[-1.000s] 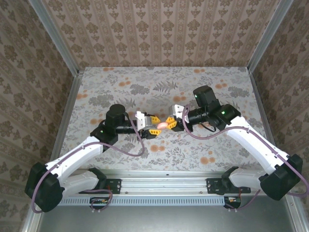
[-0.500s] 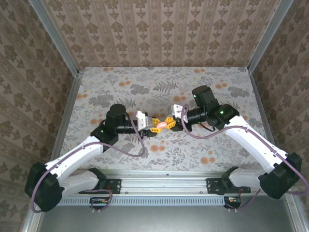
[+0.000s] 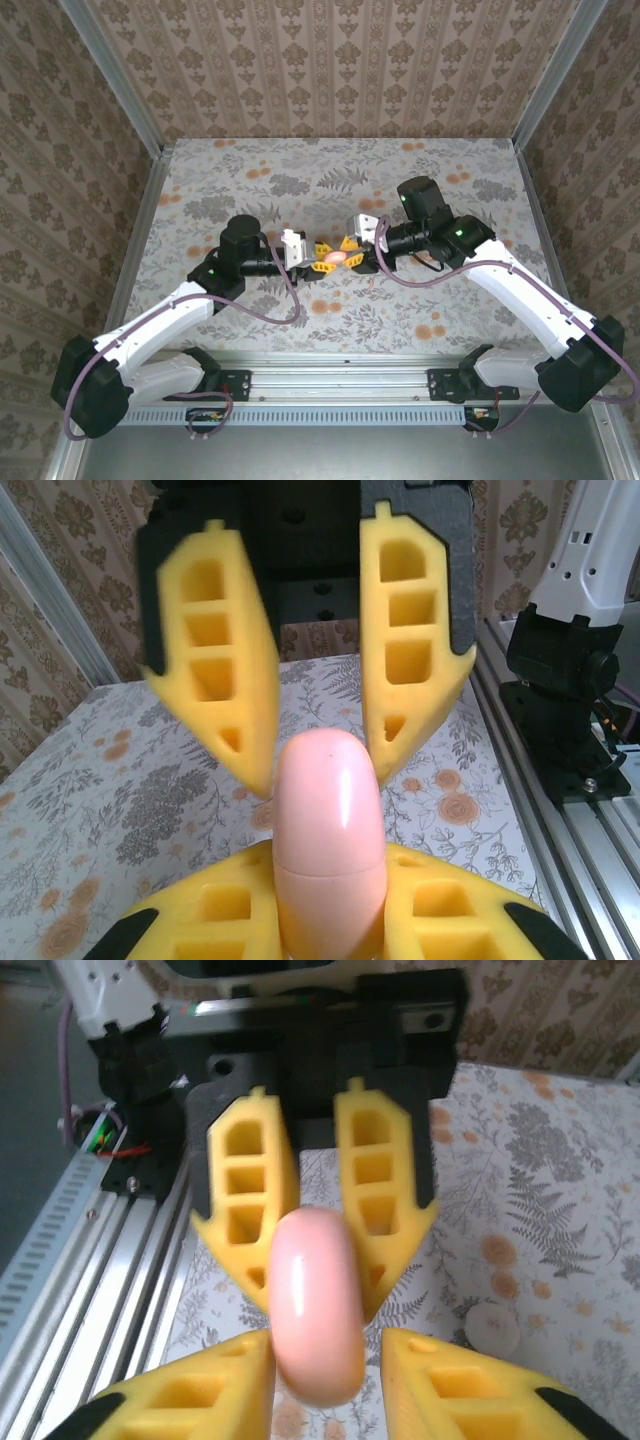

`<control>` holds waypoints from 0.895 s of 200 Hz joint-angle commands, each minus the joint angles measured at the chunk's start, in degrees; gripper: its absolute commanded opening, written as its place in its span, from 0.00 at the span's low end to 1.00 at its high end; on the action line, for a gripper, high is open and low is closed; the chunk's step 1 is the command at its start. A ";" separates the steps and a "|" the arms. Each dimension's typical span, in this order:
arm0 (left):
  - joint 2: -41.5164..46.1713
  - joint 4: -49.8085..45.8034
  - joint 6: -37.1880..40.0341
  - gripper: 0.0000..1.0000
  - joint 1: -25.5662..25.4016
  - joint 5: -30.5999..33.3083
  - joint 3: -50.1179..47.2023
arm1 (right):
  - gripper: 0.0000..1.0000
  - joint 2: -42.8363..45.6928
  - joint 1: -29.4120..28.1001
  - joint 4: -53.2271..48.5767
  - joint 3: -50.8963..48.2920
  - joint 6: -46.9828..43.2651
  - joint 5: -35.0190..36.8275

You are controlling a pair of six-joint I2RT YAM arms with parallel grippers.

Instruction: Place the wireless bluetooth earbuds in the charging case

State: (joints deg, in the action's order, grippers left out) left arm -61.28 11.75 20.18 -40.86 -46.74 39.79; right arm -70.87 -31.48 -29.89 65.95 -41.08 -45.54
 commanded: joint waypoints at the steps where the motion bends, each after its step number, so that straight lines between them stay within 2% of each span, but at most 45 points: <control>1: -0.69 0.51 -0.08 0.11 -0.45 -1.60 1.21 | 0.44 1.00 -0.63 3.77 -0.19 2.10 -0.13; 27: -0.82 0.91 -0.15 0.11 -0.43 -1.60 1.42 | 0.48 0.78 -1.55 5.10 -0.85 2.52 0.82; 105: 0.10 0.78 -0.33 0.11 -0.36 -1.38 1.25 | 0.49 -0.45 -1.65 4.87 -0.05 4.00 3.49; 179: 0.94 -0.15 0.40 0.10 -0.36 -1.25 0.68 | 0.49 -2.02 2.35 9.16 1.19 11.11 5.66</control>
State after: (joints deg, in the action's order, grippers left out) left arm -61.98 11.92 20.18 -40.80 -45.06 39.79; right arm -71.13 -31.18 -24.23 65.84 -33.26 -43.09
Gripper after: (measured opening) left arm 0.198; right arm 0.489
